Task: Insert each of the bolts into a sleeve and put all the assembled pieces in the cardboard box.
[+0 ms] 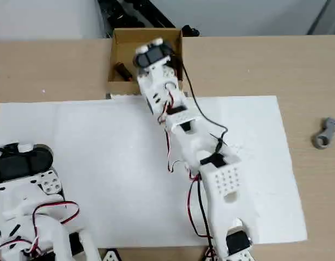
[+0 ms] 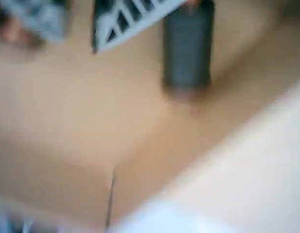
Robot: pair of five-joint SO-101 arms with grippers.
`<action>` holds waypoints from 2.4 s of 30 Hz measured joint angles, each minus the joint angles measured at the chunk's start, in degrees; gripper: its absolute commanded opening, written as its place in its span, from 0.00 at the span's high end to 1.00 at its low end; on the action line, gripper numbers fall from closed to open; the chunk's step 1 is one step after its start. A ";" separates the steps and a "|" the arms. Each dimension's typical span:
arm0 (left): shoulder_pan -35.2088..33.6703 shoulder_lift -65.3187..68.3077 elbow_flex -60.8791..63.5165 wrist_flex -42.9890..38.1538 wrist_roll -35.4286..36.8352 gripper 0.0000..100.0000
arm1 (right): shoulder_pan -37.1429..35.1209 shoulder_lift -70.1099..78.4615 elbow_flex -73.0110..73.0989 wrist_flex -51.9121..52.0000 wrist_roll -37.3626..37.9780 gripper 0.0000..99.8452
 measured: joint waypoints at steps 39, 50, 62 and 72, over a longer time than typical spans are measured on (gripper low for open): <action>0.00 0.26 19.96 -18.37 0.00 0.99 | 2.29 -69.01 6.77 106.37 -8.79 0.99; 0.88 0.00 27.87 -24.18 0.18 0.99 | 2.64 -98.90 42.46 99.25 -8.79 0.99; 10.55 0.00 30.59 -24.18 -0.09 0.99 | 2.64 -131.96 71.65 87.38 -8.79 1.00; 10.81 0.00 36.48 -24.18 -0.09 0.99 | 2.73 -145.05 84.48 85.27 10.73 1.00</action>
